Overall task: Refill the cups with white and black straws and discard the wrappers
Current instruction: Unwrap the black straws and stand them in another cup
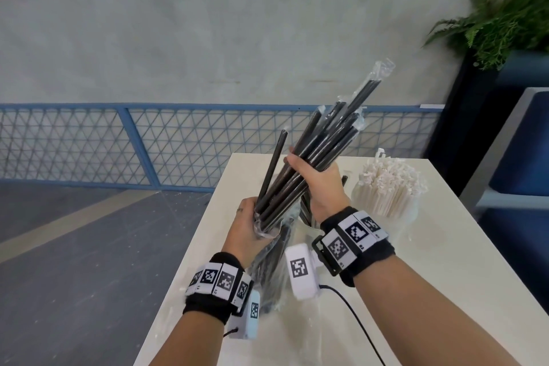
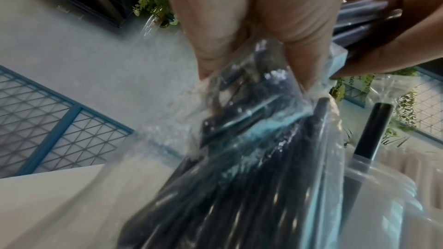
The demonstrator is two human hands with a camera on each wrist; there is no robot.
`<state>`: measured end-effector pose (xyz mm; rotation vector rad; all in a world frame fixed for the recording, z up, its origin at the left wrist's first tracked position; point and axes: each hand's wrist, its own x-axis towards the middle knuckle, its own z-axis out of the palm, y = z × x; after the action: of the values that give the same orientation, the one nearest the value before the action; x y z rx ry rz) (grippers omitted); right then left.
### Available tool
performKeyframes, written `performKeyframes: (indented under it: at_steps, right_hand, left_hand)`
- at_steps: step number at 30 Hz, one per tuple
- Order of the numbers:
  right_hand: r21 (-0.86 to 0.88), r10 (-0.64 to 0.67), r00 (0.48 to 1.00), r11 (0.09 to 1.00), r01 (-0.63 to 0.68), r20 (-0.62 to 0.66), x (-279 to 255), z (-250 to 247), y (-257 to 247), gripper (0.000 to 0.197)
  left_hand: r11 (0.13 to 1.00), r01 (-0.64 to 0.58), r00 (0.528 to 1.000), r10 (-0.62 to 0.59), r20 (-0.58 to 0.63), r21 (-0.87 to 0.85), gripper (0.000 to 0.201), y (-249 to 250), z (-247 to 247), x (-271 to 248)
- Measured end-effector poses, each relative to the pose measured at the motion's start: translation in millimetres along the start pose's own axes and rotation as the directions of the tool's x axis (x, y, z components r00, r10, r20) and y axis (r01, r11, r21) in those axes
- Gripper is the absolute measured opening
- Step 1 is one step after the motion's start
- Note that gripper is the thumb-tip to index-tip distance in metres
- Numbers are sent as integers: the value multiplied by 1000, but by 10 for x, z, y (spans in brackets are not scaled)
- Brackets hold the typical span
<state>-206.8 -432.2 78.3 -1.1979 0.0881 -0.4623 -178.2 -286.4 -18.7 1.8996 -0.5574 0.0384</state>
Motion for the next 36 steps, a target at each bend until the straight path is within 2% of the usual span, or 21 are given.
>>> performKeyframes:
  at_steps: [3, 5, 6, 10, 13, 17, 22, 27, 28, 30, 32, 36]
  right_hand:
    - [-12, -1, 1000, 1000, 1, -21, -75, 28, 155, 57]
    - [-31, 16, 997, 999, -19, -80, -138, 66, 285, 67]
    - [-44, 26, 994, 999, -31, -109, -162, 87, 328, 64]
    - [-38, 52, 982, 997, -60, -180, -133, 125, 325, 31]
    - [13, 54, 978, 999, -53, -202, -56, 109, 268, 20]
    - [104, 68, 971, 994, -45, -229, 45, 69, 180, 21]
    - [159, 46, 972, 987, -9, -230, 178, 8, 30, 19]
    - [147, 40, 970, 989, -4, -242, 200, -17, 34, 22]
    - [137, 37, 969, 991, -3, -245, 186, -9, 56, 22]
    - [113, 31, 968, 994, -2, -251, 157, 9, 105, 22]
    - [96, 26, 968, 995, -1, -252, 142, 24, 134, 21]
    - [132, 45, 965, 991, -11, -259, 196, 7, 71, 19]
  left_hand:
    - [1000, 9, 1000, -9, -9, 10, 51, 13, 39, 10]
    - [1000, -2, 1000, 2, -7, 13, 51, 15, 64, 7]
    - [999, -8, 1000, 8, -7, 34, 51, 17, 69, 3]
    - [999, -15, 1000, 15, -4, 49, 51, 26, 58, -7]
    - [998, -1, 1000, 2, -14, 61, 49, 34, 49, 3]
    - [993, 19, 999, -15, -37, 116, 47, -40, 38, 36]
    - [994, 52, 995, -44, -84, 101, 45, -100, 28, 83]
    - [998, 57, 998, -57, 1, 35, 57, -59, 17, 53]
    - [998, 65, 998, -65, 17, -18, 55, -59, 6, 48]
    - [995, 60, 998, -57, 30, -74, 33, -52, -4, 41]
    - [1000, 25, 1000, -25, -16, 0, 9, -70, -10, 59]
    - [994, 13, 993, 0, -121, 108, 7, -110, 11, 97]
